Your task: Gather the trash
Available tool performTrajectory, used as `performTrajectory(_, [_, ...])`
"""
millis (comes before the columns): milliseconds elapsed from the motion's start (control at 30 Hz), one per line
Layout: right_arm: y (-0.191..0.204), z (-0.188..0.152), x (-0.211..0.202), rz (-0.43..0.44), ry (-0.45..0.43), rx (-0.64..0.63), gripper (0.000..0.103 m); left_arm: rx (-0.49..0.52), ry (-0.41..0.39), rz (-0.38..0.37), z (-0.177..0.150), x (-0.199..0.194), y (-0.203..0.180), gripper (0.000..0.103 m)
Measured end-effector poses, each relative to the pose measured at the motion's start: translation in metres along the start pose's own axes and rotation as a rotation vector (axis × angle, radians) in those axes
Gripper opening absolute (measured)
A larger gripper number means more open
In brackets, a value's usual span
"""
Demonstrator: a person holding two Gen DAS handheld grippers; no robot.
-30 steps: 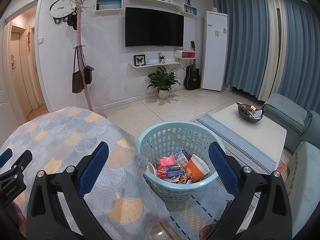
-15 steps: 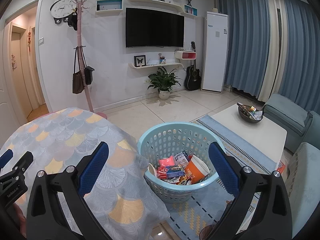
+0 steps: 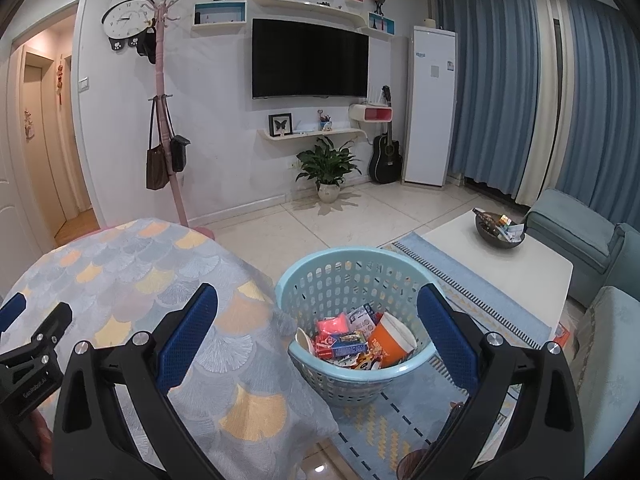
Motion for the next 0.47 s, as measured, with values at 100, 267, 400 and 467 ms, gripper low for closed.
performTrajectory(100, [0.0, 0.001, -0.004, 0.005, -0.007, 0.012, 0.096, 0.017, -0.01, 0.005, 0.002, -0.008, -0.002, 0.095])
performTrajectory(267, [0.005, 0.0, -0.006, 0.006, 0.0, 0.01, 0.096, 0.02, -0.007, 0.006, 0.005, -0.015, 0.001, 0.095])
performTrajectory(400, [0.008, 0.001, -0.008, 0.002, 0.003, 0.011, 0.096, -0.01, 0.009, -0.012, 0.007, -0.02, 0.01, 0.096])
performTrajectory(467, [0.011, 0.001, -0.008, 0.006, 0.007, 0.013, 0.096, -0.017, 0.007, -0.003, 0.007, -0.024, 0.014, 0.096])
Point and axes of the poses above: each gripper's, at about its wrist camera, not at the fingertips, and x roughly the way its jaws point, y to its left, z to its top, the point moved 2 cm from there along x, roughly the way its jaws point, and after that the axes turned 1 degree about y, right-handed, at the moved point
